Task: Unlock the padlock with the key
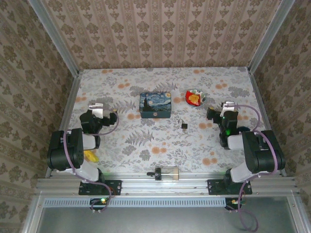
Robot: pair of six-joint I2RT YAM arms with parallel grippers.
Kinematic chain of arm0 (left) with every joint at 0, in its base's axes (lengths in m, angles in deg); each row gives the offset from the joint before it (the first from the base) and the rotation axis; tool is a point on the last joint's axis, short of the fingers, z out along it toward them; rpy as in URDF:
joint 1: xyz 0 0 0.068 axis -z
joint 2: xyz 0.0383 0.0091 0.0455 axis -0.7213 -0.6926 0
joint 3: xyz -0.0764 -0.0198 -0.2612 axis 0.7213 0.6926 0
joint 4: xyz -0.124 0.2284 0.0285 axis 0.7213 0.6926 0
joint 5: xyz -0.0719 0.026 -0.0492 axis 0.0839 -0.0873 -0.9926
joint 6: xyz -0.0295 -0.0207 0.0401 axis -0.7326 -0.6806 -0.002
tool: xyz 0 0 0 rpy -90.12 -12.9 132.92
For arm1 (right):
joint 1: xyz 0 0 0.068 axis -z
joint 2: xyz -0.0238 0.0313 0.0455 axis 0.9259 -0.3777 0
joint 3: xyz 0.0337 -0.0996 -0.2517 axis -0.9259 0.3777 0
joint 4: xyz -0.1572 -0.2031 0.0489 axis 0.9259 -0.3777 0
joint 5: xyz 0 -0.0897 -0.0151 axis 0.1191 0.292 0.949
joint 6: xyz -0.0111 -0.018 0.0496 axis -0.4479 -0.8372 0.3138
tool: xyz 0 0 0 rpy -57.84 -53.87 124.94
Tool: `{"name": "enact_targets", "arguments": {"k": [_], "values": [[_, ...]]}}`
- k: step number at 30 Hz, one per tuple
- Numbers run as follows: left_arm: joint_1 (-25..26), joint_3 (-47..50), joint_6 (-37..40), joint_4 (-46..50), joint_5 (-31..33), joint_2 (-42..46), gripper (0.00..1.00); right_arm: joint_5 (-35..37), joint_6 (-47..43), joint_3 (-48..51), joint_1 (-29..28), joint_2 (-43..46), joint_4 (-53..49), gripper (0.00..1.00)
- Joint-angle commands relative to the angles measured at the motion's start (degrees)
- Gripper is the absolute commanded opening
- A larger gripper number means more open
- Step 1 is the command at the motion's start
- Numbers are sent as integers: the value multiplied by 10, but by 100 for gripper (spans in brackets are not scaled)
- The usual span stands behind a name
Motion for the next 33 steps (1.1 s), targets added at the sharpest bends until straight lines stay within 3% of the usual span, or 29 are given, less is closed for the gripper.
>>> {"name": "enact_targets", "arguments": {"k": [1, 5, 33], "values": [[-2, -3, 8, 3, -12, 2, 100, -87, -38, -31, 1, -4, -49, 100], [-2, -3, 8, 3, -12, 2, 100, -154, -47, -21, 13, -6, -26, 100], [13, -5, 22, 15, 6, 5, 100, -151, -48, -21, 13, -5, -27, 100]]}}
